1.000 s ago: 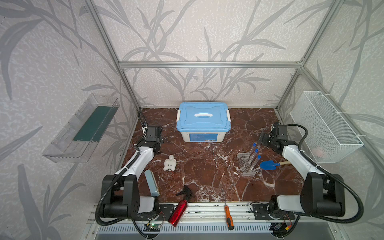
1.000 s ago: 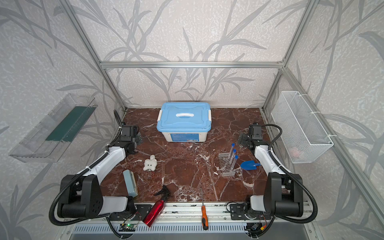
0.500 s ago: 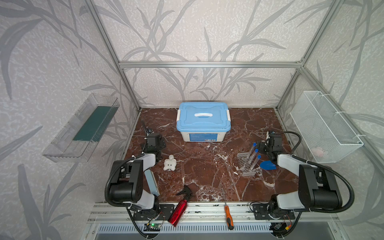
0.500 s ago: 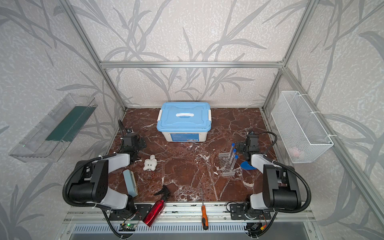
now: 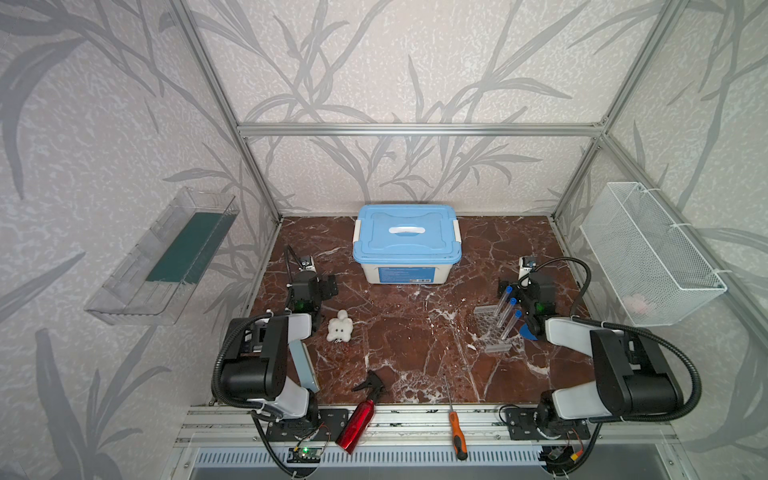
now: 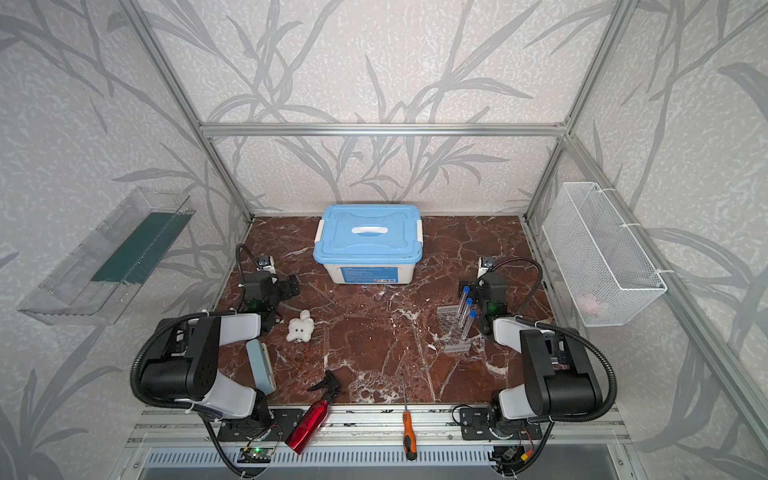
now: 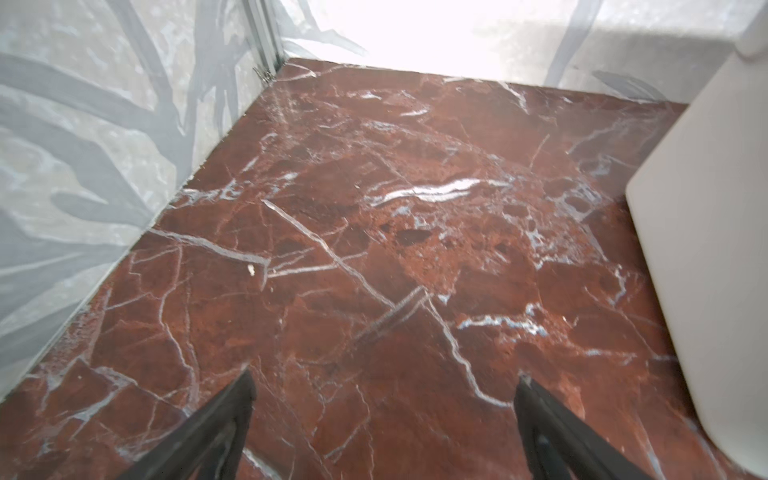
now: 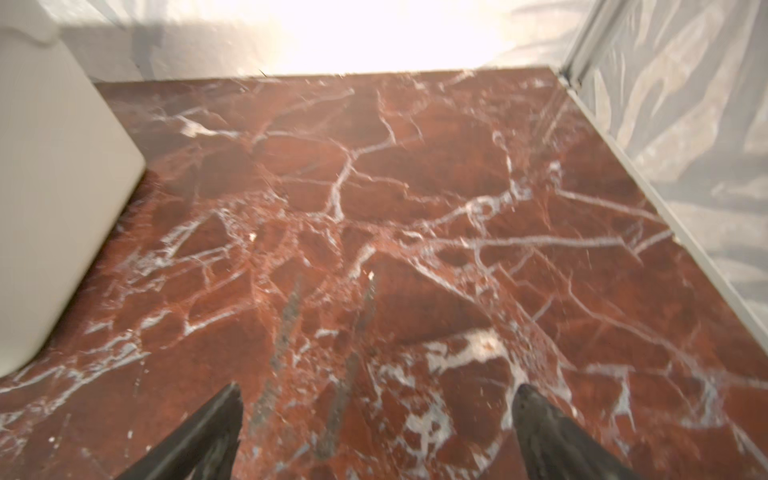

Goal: Organize the chemistry lab equipment

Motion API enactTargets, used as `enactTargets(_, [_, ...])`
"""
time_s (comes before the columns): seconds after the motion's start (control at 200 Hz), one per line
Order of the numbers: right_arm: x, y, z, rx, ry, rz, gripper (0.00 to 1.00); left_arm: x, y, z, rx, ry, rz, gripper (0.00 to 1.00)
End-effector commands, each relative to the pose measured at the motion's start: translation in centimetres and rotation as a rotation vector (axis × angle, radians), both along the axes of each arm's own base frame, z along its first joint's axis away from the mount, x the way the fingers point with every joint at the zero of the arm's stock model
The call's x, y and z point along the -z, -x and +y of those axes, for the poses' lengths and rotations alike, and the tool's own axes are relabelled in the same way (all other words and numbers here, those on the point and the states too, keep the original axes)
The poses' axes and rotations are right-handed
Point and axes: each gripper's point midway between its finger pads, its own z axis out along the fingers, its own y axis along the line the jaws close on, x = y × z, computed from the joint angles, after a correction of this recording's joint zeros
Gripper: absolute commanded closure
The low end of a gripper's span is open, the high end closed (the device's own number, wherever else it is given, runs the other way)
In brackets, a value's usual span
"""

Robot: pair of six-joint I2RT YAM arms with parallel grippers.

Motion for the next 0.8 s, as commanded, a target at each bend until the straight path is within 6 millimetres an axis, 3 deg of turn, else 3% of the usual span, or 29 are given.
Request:
enactTargets(0.0, [-1.0,-0.3,0.0,-0.015,0.037,-0.07,0.01,-2.1,-0.7,-0.9,0.071,-0.006,-0.089,0.01])
enactTargets(0.27, [-0.3,-0.1,0.9,-0.058,0.043,-0.167,0.01,-2.3,-0.2,-1.9,0.137,-0.001,-0.14,0.01])
enactTargets(0.42, [0.0,-0.1,0.9,-0.062,0.044,-0.117,0.01,-1.6,0.4,-2.8,0.199,0.013,-0.166,0.01])
enactTargets(0.795, [0.0,-0.3,1.1,-0.063,0.056,-0.115,0.01,-1.9,0.2,-2.7,0.198,0.01,-0.192,0.01])
